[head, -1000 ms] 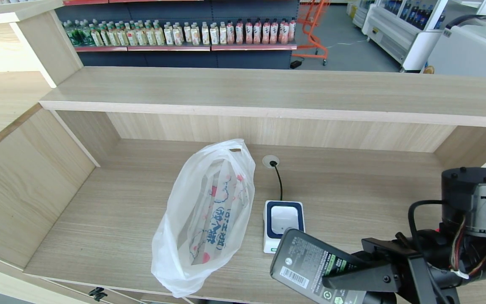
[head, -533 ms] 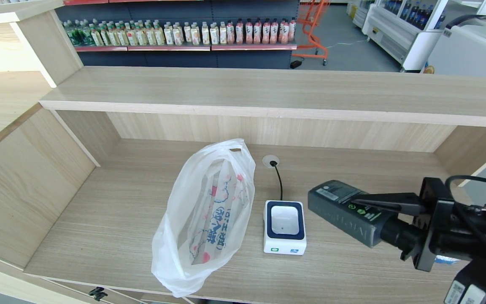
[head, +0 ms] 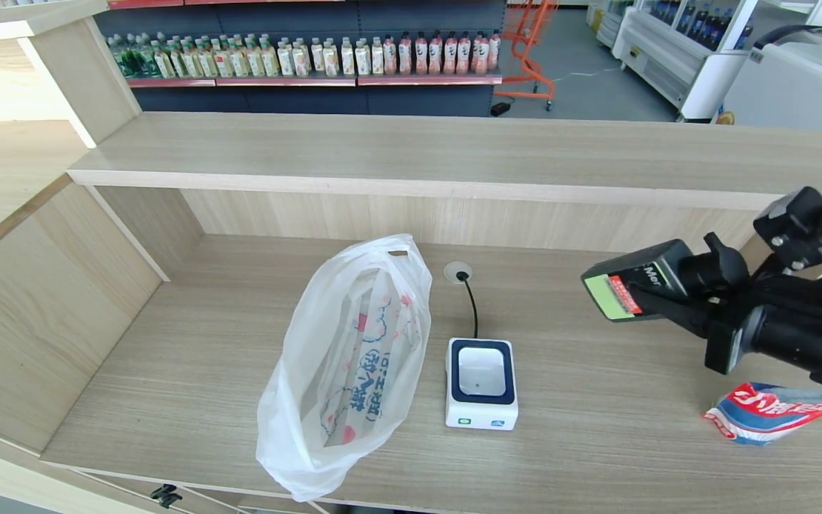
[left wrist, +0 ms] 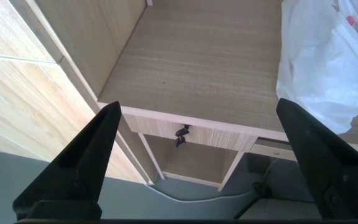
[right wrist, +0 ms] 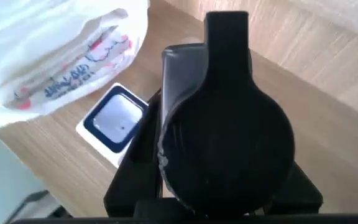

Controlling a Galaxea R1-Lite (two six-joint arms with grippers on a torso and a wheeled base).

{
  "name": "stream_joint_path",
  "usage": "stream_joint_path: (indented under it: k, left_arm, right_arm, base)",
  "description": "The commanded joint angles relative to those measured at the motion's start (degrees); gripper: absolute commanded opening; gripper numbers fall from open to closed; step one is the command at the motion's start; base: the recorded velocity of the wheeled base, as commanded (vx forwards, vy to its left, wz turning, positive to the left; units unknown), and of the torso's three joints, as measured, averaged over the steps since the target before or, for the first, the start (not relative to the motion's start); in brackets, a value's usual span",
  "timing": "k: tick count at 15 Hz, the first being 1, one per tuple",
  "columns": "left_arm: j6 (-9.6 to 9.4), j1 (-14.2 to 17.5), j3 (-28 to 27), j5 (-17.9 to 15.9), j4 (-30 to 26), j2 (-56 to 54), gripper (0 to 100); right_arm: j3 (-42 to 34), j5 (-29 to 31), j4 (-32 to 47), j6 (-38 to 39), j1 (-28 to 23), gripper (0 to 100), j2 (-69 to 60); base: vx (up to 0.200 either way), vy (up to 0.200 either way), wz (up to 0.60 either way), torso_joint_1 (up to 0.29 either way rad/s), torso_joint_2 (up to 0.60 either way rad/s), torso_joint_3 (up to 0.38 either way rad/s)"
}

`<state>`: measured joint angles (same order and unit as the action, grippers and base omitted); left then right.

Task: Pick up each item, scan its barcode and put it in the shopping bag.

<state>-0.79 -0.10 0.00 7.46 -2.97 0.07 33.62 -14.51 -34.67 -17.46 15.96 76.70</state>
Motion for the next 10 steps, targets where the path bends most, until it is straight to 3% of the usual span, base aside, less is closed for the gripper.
stream_joint_path:
  k: [1,2,5,10]
  left_arm:
    - [0.0,0.01,0.0,0.01,-0.01,0.01,100]
    - [0.0,0.01,0.0,0.01,-0.01,0.01,100]
    - [0.0,0.01,0.0,0.01,-0.01,0.01,100]
    - [0.0,0.01,0.0,0.01,-0.01,0.01,100]
  right_arm:
    - [7.77,2.11,4.17,16.4,5.4,0,9.43]
    - [9.18,2.2,4.17,27.74,8.92,0,11.19]
    - [8.13,2.29,7.07,41.36,14.72,0,13.91]
    - [8.65,5.19,10.41,41.1,16.39,0,21.47]
  base:
    - [0.0,0.0,0.0,0.0,0.0,0.0]
    - [0.0,0.0,0.0,0.0,0.0,0.0]
    - [0.0,0.0,0.0,0.0,0.0,0.0]
    - [0.0,0.0,0.0,0.0,0.0,0.0]
